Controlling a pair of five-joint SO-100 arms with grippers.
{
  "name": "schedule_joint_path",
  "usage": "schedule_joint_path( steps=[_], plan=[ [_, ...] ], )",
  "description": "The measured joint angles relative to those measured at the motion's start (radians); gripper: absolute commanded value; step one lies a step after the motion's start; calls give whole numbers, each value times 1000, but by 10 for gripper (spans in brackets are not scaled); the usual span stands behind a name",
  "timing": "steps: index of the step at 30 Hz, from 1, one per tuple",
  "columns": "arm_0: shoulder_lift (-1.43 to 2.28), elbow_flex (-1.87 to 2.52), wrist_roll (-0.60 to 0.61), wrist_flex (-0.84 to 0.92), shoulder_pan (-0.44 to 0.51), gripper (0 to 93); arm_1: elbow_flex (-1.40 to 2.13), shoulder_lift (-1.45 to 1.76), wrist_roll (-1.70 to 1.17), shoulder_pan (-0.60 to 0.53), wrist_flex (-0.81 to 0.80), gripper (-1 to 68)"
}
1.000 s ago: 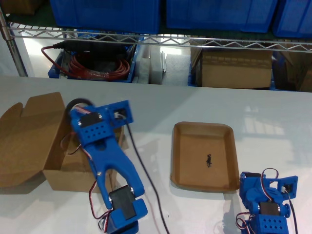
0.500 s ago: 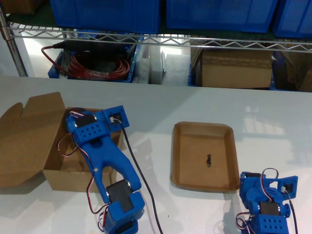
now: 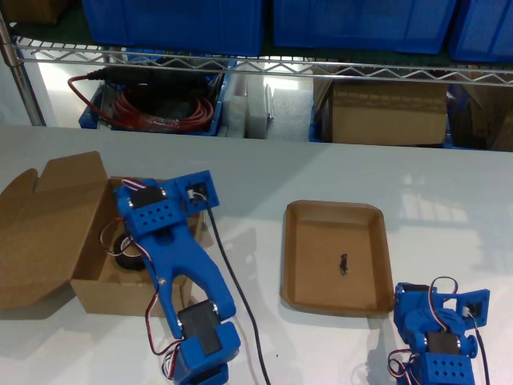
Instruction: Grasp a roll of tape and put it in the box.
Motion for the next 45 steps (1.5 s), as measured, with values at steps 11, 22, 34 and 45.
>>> schedule_joint_path(
  steps=[11,22,34,45],
  plan=[
    [565,603,-187,-293,402,0,0,0,0,0,0,3],
    [1339,1402,-341,-341,494,0,0,0,0,0,0,3],
    [1394,1402,-337,-253,494,0,0,0,0,0,0,3],
    [1394,1402,-337,-253,494,0,0,0,0,0,0,3]
  ],
)
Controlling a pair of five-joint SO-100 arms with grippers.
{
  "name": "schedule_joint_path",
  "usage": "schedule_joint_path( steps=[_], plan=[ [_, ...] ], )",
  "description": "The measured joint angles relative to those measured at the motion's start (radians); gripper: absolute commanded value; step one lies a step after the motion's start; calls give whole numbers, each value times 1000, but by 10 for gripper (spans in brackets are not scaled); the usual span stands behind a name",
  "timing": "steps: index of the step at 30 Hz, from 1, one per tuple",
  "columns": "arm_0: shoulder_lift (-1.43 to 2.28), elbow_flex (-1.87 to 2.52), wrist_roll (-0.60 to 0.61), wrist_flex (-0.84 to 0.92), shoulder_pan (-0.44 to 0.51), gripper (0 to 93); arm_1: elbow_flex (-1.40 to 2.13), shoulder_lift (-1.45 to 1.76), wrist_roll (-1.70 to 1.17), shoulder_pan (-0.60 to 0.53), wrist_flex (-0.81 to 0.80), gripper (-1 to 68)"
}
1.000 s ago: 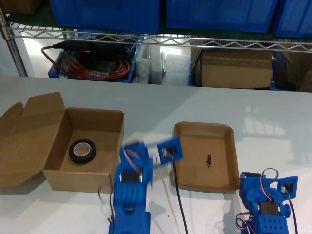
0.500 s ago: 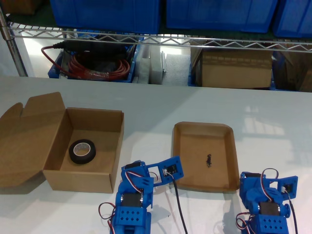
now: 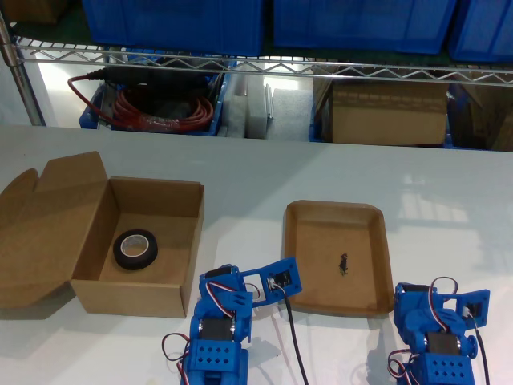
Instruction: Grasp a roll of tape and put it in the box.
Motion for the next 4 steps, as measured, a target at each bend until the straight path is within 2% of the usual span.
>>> schedule_joint_path(
  steps=[4],
  plan=[
    [0,0,0,0,0,0,0,0,0,0,0,3]
  ],
)
